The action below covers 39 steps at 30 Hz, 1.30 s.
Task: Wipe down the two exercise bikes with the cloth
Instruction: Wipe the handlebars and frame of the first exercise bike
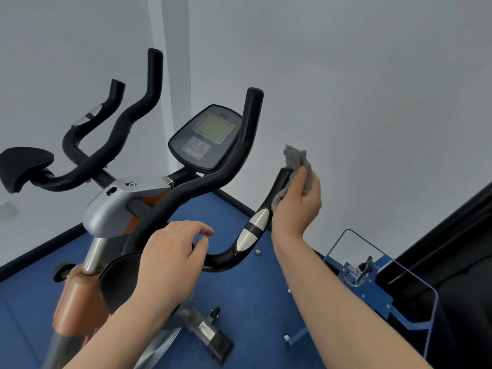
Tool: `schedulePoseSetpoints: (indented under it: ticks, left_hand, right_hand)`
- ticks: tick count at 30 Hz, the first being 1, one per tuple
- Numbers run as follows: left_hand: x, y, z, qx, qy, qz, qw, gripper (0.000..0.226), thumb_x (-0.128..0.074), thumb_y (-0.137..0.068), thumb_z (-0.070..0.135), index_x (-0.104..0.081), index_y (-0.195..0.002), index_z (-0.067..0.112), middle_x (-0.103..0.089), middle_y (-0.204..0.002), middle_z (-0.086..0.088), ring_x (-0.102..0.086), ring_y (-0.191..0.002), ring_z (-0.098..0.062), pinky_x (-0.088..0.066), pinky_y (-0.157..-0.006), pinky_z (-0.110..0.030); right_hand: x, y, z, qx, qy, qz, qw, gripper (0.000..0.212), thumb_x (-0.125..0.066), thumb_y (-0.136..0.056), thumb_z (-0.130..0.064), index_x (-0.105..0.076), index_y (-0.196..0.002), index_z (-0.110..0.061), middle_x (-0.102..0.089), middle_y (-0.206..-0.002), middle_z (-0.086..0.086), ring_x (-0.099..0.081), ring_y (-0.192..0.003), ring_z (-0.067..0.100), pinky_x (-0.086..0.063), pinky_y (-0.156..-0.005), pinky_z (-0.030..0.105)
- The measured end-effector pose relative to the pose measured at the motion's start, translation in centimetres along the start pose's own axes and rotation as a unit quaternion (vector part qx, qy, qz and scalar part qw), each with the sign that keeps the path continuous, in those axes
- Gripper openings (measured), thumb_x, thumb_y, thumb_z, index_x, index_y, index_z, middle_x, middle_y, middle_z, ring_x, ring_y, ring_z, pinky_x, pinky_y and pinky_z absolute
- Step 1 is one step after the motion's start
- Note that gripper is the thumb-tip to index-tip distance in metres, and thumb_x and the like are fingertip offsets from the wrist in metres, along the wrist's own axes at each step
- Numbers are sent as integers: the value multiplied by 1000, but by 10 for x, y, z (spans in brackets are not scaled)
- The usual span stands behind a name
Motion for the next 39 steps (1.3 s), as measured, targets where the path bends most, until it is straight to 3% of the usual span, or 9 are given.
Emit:
schedulePoseSetpoints:
  ticks: [5, 11, 14, 19, 26, 30, 33, 36, 39]
  left_hand:
    - [0, 0, 1, 5, -8, -4, 1000, 21, -50, -90, 20, -67, -101, 28, -49, -85, 23, -43, -80, -2, -29, -74, -24]
    - [-1, -2, 2, 2, -13, -13, 1000, 20, -50, -90, 22, -67, -99, 30, -47, -85, 27, -43, -80, -2, -29, -74, -23]
    - [-2, -3, 1, 13, -9, -10, 1000, 20, -49, -91, 23, -66, -99, 30, -47, -86, 27, -44, -79, -3, -29, -73, -24]
    - [-4, -3, -5, 24, 9, -11, 1000, 20, -49, -90, 25, -65, -97, 35, -56, -91, 20, -48, -69, -4, -31, -62, -20]
    - [0, 0, -10, 35, 57, 16, 998, 18, -50, -89, 23, -63, -93, 35, -52, -68, 15, -49, -57, -8, -30, -55, -19]
    - [15, 9, -20, 45, 219, 94, 970, 26, -51, -88, 7, -65, -90, 29, -61, -77, 8, -53, -65, -14, -42, -59, -27]
    - [35, 23, -31, 31, 196, 169, 965, 27, -48, -89, 3, -63, -93, 25, -63, -91, 13, -56, -84, -7, -44, -75, -19]
    - [45, 36, -40, 2, 83, 192, 978, 25, -45, -87, 6, -63, -96, 22, -64, -93, 12, -54, -91, -6, -38, -82, -19]
    - [46, 46, -58, 35, 24, 195, 980, 22, -47, -87, 14, -62, -98, 26, -63, -99, 14, -53, -97, -8, -31, -88, -22]
  right_hand:
    - [18, 68, 45, -102, 4, 1, 995, 22, -46, -98, -33, -66, -100, -24, -60, -64, -5, -55, -56, 14, -44, -56, 28]
    - [1, 16, 11, -55, 5, -1, 998, 23, -43, -99, -32, -62, -104, -20, -62, -73, 1, -56, -54, 7, -53, -54, 28]
    - [0, 30, 17, -5, 73, -41, 996, 30, -42, -96, -41, -55, -123, -37, -69, -100, 11, -66, -80, 26, -57, -74, 49]
    - [17, 60, 8, 123, 166, -89, 974, 43, -52, -96, -24, -47, -138, -17, -56, -123, -2, -53, -114, 5, -42, -100, 23]
    - [-24, 68, -25, 427, 367, -202, 802, 24, -48, -96, -17, -70, -105, -10, -65, -118, 7, -38, -136, 29, -8, -120, 43]
    - [-28, 109, -23, 449, 379, -268, 764, 26, -45, -95, -16, -71, -96, -12, -69, -99, 3, -58, -117, 24, -13, -119, 46]
    - [-46, 165, -14, 463, 400, -348, 710, 25, -47, -93, -18, -70, -102, -12, -68, -90, 1, -64, -100, 20, -19, -119, 44]
    - [-50, 166, -11, 430, 422, -455, 656, 37, -38, -95, -24, -60, -123, -15, -65, -101, -3, -62, -99, 14, -14, -119, 42]
    - [-38, 155, -8, 384, 431, -571, 584, 46, -27, -99, -30, -39, -143, -22, -52, -134, -10, -44, -129, 6, -3, -120, 40]
Point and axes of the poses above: each hand's wrist, its own y-axis away from the middle knuckle, its own x-axis out of the back of the hand, z = x × y, the point moved 10 cm from there along -y, towards the middle knuckle
